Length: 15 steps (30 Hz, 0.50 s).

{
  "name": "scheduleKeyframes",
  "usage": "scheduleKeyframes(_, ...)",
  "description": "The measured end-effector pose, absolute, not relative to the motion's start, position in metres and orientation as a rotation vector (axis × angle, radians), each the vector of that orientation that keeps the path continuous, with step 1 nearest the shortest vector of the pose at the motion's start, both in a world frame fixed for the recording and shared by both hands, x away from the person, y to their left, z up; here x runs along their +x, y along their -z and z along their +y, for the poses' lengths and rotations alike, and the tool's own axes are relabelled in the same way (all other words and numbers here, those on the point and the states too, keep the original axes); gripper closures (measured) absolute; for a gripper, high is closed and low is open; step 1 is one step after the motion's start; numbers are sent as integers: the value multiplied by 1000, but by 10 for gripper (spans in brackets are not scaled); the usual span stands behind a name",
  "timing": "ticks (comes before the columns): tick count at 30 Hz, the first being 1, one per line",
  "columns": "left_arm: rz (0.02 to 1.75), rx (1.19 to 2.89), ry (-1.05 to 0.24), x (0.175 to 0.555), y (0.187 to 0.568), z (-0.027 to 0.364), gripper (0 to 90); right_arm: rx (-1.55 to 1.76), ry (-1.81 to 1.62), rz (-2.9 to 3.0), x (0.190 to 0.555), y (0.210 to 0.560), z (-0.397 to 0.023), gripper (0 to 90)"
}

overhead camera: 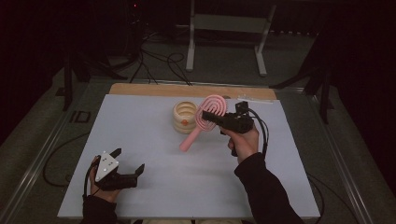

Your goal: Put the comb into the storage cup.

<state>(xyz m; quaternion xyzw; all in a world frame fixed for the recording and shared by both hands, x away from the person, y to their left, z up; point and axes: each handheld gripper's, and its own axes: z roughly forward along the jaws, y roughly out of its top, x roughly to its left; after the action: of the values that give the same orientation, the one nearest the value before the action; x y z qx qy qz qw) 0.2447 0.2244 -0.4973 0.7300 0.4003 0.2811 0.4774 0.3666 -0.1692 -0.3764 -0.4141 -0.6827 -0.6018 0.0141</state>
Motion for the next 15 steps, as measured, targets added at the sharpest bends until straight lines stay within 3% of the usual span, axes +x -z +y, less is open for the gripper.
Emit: scheduleKeyframes(15, 974, 1782, -684, 245, 497, 224, 5, -1290, 1862, -2164, 374, 369, -162, 636)
